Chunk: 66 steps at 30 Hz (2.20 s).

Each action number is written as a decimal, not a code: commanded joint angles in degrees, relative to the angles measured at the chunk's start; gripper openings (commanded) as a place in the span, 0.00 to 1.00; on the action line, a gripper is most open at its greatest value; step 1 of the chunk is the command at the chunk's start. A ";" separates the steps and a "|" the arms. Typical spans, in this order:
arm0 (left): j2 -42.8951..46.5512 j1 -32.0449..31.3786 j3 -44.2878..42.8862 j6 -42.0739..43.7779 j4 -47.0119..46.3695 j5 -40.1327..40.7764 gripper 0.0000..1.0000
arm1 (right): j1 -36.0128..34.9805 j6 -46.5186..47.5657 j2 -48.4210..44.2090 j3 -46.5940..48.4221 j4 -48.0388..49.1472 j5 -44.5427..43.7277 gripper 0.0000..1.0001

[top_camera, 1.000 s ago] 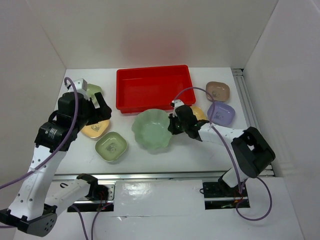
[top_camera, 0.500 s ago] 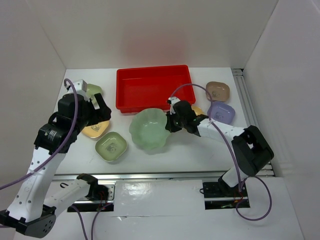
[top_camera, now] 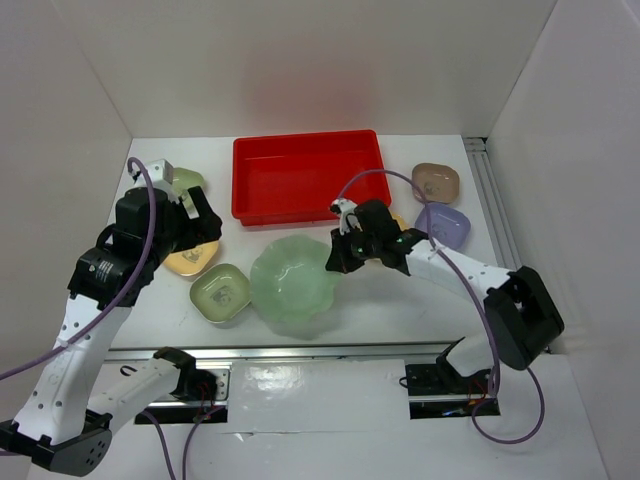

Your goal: Place the plates into the plastic bin on the countertop

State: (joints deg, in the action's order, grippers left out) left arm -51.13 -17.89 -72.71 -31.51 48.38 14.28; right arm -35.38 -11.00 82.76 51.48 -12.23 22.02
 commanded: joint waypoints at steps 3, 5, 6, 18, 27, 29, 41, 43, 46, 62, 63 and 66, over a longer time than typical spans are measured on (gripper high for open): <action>0.25 -0.30 -0.95 0.66 -1.45 0.39 1.00 | 6.52 -5.94 -5.07 4.84 8.96 3.47 0.00; -0.28 -0.30 -0.95 0.13 -1.45 -0.22 1.00 | 9.17 -9.29 -3.23 8.60 11.52 3.47 0.00; -0.28 -0.30 -0.95 0.13 -1.45 -0.22 1.00 | 10.32 -10.08 -0.17 10.55 11.53 4.25 0.00; 0.51 -0.30 4.85 0.66 -2.59 -4.96 1.00 | 17.71 -15.89 30.31 40.70 16.81 0.75 0.00; 1.04 -0.30 7.93 1.80 -3.64 -9.63 1.00 | 21.84 -15.10 46.86 54.95 11.26 0.74 0.00; 1.04 -0.30 7.93 1.80 -3.64 -9.63 1.00 | 22.54 -15.10 46.88 54.95 10.73 0.74 0.00; 1.13 -0.30 9.07 1.80 -4.17 -10.68 1.00 | 23.07 -12.99 48.11 54.51 8.45 3.73 0.31; 1.12 -0.30 9.07 1.80 -4.17 -11.21 1.00 | 22.46 -12.37 48.11 55.03 7.84 4.61 0.32; 1.12 -0.30 9.07 1.80 -4.70 -11.21 1.00 | 21.84 -11.23 48.11 55.65 6.08 4.61 0.38; 1.12 -0.30 10.65 0.75 -6.98 -16.65 1.00 | 21.31 -10.09 31.68 45.82 4.93 4.18 0.91; 1.12 -0.30 10.66 0.22 -6.98 -17.18 1.00 | 21.31 -10.09 30.98 45.81 4.24 4.17 0.93; 1.12 -0.30 11.88 -0.31 -9.00 -18.93 1.00 | 21.31 -10.09 28.34 45.81 0.99 0.93 1.00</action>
State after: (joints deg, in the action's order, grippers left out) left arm -50.41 -17.93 -61.98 -31.64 43.55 -1.54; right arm -13.52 -21.65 115.87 97.62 -9.02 25.06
